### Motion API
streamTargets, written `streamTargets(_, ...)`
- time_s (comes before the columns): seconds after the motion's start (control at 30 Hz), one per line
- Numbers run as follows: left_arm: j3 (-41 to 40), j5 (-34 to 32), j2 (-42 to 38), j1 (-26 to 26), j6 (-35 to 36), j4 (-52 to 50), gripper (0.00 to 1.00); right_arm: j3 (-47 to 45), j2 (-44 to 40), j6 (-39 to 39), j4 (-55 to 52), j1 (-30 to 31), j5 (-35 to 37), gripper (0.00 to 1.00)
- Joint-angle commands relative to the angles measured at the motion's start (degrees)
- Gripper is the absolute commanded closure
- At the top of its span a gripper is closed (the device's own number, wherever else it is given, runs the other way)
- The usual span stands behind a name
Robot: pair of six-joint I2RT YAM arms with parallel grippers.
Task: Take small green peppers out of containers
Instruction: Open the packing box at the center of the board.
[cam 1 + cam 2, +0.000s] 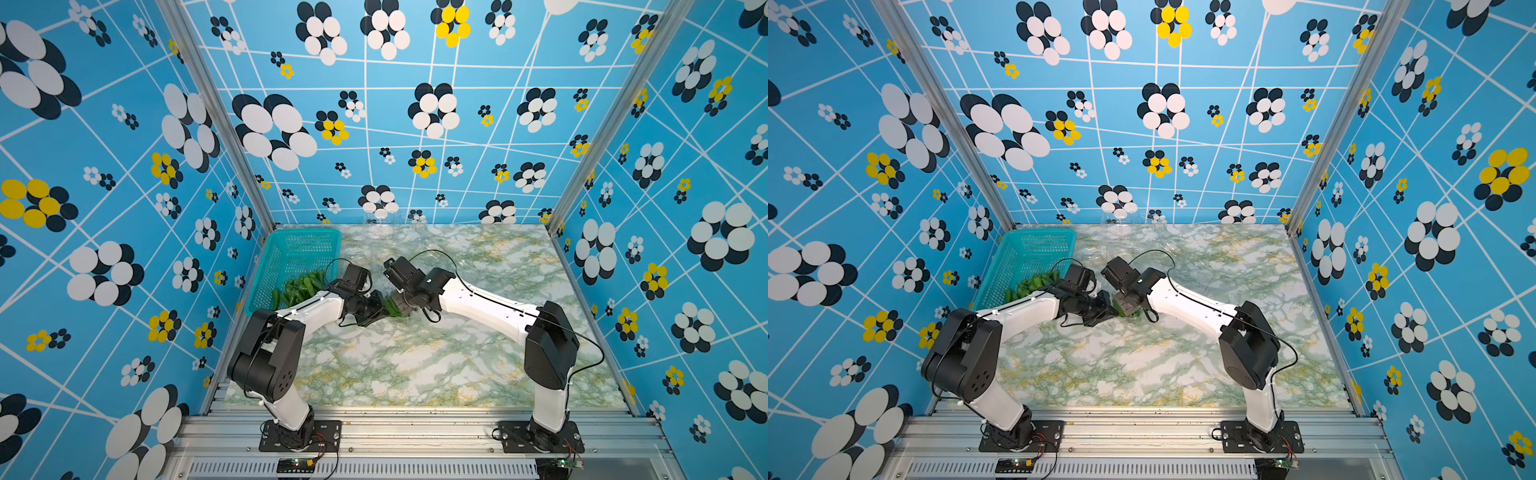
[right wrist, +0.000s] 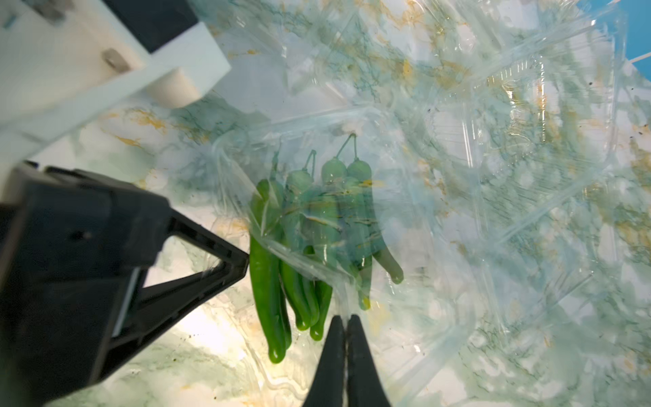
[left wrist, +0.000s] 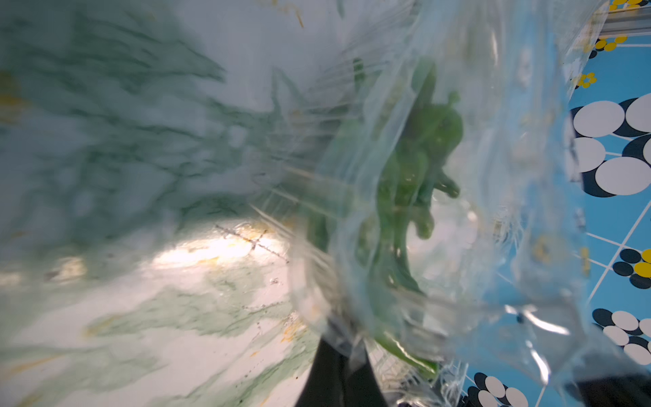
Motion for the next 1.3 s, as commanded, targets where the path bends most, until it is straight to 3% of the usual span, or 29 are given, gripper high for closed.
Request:
streamTargets(0.0,-3.1,0.7,-2.7,3.0,3.0,-9.4,0.95,3.9,3.0,3.7,-2.7,-3.3,0.0,1.00)
streamTargets(0.27,-3.8,1.9,-3.2,7.7,5.2,-10.1,0.94,14.6,10.4,4.6,-5.1,-3.9,-4.6,1.00)
streamTargets(0.37,-3.4,1.8,-3.1,7.8,4.8,-9.9,0.85,16.0,10.2,3.7,-3.4,-4.0,-4.1,0.63)
streamTargets(0.4,-3.3,1.8,-3.3,7.7,4.7,-9.9,0.83,17.2,10.2,3.5,-3.6,-4.2,-3.5,0.56)
streamTargets(0.5,-2.7,1.0,-4.9,7.7,4.5,-10.9,0.75,19.7,9.1,1.2,-3.0,-4.6,-3.1,0.47)
streamTargets(0.6,-2.0,0.2,-6.7,7.8,4.4,-12.3,0.60,20.7,6.9,-0.3,-1.7,-4.7,-1.6,0.45)
streamTargets(0.73,-1.6,-1.0,-10.2,7.9,3.7,-14.0,0.52,17.9,2.5,-1.7,0.9,-4.5,0.0,0.45)
streamTargets(0.87,0.0,-3.0,-13.2,8.0,4.2,-17.9,0.50,13.0,-2.4,-4.5,4.0,-4.0,2.1,0.46)
streamTargets(1.07,1.4,-5.2,-15.5,8.0,3.3,-18.6,0.51,18.2,3.8,-7.6,-7.5,-3.2,-12.1,0.55)
streamTargets(1.27,4.8,-7.2,-17.6,9.0,4.5,-21.5,0.51,13.5,8.9,-8.9,-4.5,-2.6,-21.1,0.58)
